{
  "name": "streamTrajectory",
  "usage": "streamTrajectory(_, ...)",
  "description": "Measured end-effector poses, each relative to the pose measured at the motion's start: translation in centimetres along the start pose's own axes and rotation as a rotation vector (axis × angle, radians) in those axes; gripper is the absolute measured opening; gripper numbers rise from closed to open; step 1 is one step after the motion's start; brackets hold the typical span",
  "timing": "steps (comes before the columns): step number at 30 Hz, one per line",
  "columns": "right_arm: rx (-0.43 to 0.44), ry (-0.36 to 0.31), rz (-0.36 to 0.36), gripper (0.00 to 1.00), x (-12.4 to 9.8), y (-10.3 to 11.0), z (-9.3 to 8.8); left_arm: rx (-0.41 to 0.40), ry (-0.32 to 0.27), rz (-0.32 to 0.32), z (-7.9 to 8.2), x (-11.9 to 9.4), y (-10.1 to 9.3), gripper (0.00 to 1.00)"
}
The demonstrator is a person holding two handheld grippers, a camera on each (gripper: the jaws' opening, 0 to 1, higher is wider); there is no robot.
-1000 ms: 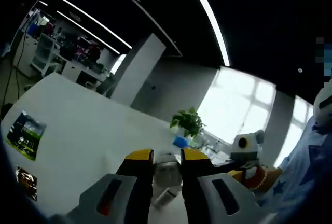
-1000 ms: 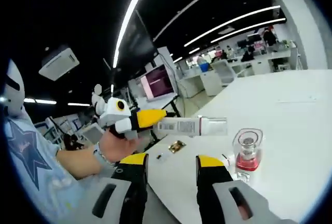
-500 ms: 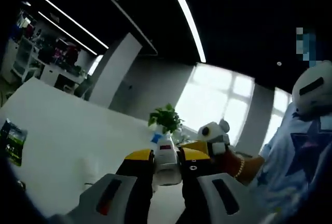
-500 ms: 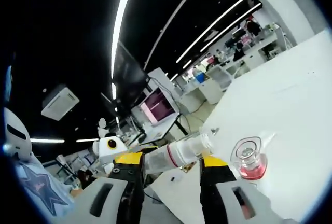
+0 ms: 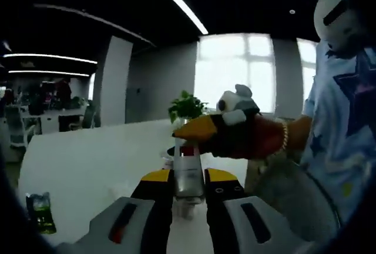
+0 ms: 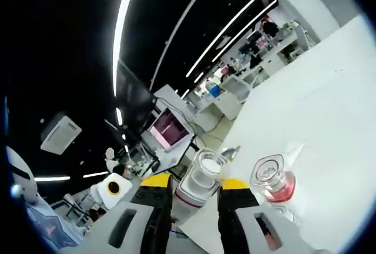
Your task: Arrange the skincare products in the storage area until every visible bottle or jar stands upright without overlapping.
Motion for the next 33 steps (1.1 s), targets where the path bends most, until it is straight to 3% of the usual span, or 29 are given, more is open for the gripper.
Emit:
streamTrajectory(6, -0.017, 0.018, 0.005, 0.21, -0.1, 0.0, -0.6, 0.064, 0.05, 0.04, -0.8, 0.2, 0.0, 0.16)
streamTrajectory(11, -0.152, 0.041, 0.006, 0.19, 0.1, 0.5, -1.2, 0.162, 0.13, 0.097, -2.0, 0.5, 0.6, 0.17)
streamTrajectory(16, -0.256, 0.042, 0.028, 0.17, 0.4, 1.4, -1.4, 0.186, 0.153, 0.12, -2.4, 0.5, 0.9, 0.17)
streamTrajectory(19, -0.342, 0.07, 0.03, 0.16, 0.5, 1.3, -1.7, 0.124, 0.175, 0.119, -2.8, 0.4, 1.1, 0.17)
streamTrajectory(24, -0.514, 0.141, 0.019, 0.16, 0.4, 0.9, -3.0, -0.012, 0.119, 0.1, -2.1, 0.1, 1.4, 0.26)
streamTrajectory(26, -0.528, 0.145, 0.019, 0.16, 0.5, 0.8, -3.3, -0.071, 0.118, 0.096, -2.1, -0.1, 1.6, 0.29)
streamTrajectory(28, -0.54, 0.163, 0.019, 0.16, 0.4, 0.6, -3.8, -0.127, 0.122, 0.105, -2.0, -0.5, 1.9, 0.25)
streamTrajectory(30, -0.569, 0.196, 0.023, 0.16, 0.4, 0.2, -4.5, -0.192, 0.072, 0.077, -1.2, -0.7, 1.8, 0.22)
streamTrajectory(31, -0.559, 0.17, 0.021, 0.16, 0.4, 0.2, -4.3, -0.189, 0.121, 0.081, -1.8, -1.0, 2.0, 0.22)
streamTrajectory(33, -0.562, 0.188, 0.021, 0.16, 0.3, -0.2, -4.5, -0.204, 0.104, 0.085, -1.6, -1.1, 2.2, 0.25)
Point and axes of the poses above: the point that each gripper's makers call its tool centre point, and the gripper's own axes: x roughly forward along the fingers, y roughly to its left, z roughly out of its top, the point moved 2 cm from there along -x, roughly backward along the fingers, and after that the axes turned 11 degrees about -x, right-handed, at the moved point
